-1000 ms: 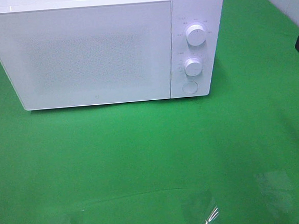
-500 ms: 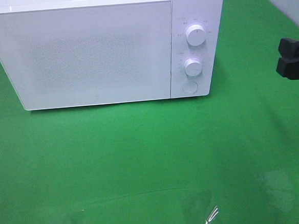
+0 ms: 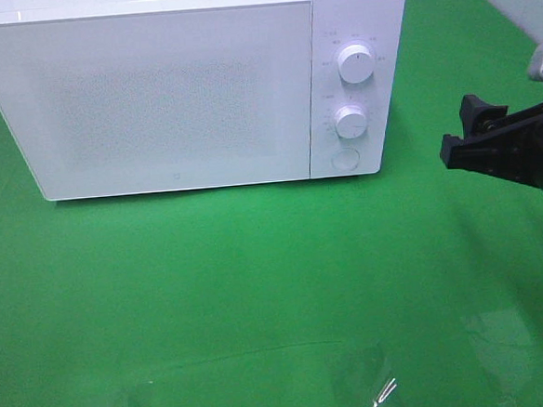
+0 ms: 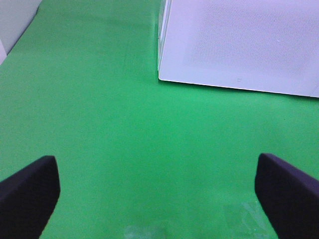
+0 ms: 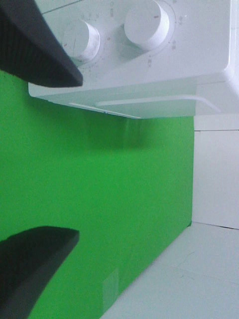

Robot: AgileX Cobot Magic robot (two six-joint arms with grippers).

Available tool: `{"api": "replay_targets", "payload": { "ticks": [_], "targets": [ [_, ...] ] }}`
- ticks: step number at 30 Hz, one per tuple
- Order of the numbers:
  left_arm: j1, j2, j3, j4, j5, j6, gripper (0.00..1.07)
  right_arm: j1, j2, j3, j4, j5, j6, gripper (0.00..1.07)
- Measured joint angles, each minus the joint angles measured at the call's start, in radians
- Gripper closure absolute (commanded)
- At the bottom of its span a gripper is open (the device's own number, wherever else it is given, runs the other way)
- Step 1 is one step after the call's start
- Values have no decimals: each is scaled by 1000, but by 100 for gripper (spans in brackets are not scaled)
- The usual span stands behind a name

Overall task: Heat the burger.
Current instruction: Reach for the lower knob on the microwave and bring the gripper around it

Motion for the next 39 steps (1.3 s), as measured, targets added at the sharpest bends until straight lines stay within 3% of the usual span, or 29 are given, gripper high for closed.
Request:
{"api": "replay_targets", "payload": {
  "ticks": [6,13,35,39],
  "targets": [
    [0,0,0,0,0,0,8,142,87,-13,85,-39,-2,33],
    [0,0,0,0,0,0,8,220,163,-79,105,-39,-2,33],
    [0,0,0,0,0,0,8,232,369,-272,108,-42,-2,33],
    [0,0,0,0,0,0,8,203,397,-305,106,-43,6,29]
  ]
}}
